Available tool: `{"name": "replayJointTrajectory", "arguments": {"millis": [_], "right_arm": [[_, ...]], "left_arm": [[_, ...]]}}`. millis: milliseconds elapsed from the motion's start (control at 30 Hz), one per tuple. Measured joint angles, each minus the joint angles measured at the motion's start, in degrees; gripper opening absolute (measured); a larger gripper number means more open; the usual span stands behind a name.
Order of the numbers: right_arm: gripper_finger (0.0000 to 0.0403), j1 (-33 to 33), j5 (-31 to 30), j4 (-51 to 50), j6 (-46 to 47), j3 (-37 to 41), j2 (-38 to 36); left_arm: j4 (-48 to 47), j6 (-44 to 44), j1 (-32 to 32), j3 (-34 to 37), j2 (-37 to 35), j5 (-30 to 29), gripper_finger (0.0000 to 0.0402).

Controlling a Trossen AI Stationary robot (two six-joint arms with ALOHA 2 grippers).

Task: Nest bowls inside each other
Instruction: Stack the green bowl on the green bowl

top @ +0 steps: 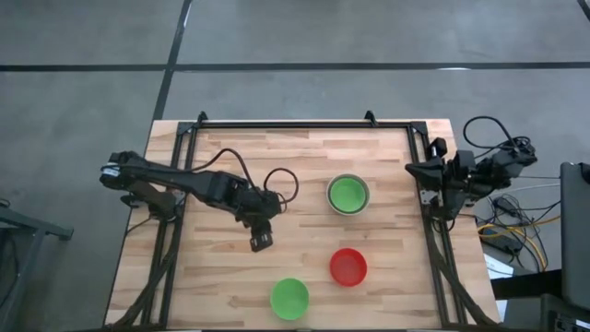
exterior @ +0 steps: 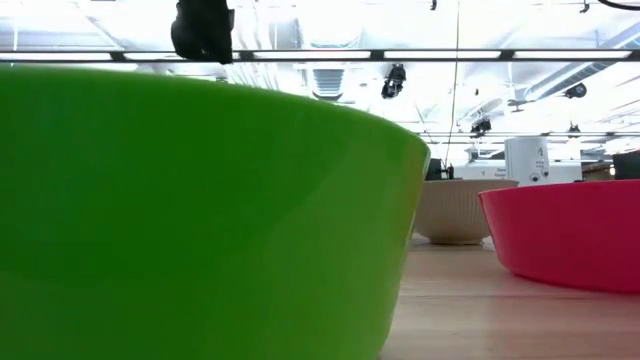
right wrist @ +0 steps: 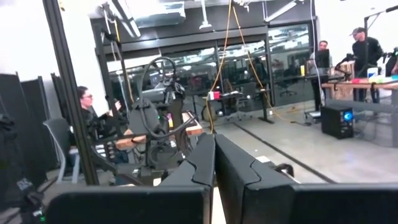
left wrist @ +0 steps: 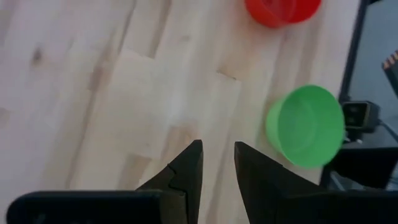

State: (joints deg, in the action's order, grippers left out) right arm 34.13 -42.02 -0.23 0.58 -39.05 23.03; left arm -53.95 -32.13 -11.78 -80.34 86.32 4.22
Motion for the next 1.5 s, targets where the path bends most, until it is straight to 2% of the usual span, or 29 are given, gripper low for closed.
{"name": "replayJointTrajectory", "arguments": {"millis": [533,800,1233,1500], "right_arm": [[0.0008,0.0,-0.02,0.02,2.35,0.0,0.07],[0.0008,0.0,-0.02,0.02,2.43,0.0,0.04],[0.0008,0.0,-0.02,0.02,2.39,0.0,0.06],[0.0008,0.0,-0.02,0.03,2.4,-0.02,0.07]], "left_arm": [[3.23,-8.16,-5.82,0.0,0.0,0.19,0.0097],[3.61,-15.66,-7.88,0.0,0.0,-0.11,0.0097],[5.13,-10.22,-15.59,1.27,0.0,-5.96,0.0097],[18.3,-17.07,-18.67,8.92,0.09,-6.24,0.0097]]}}
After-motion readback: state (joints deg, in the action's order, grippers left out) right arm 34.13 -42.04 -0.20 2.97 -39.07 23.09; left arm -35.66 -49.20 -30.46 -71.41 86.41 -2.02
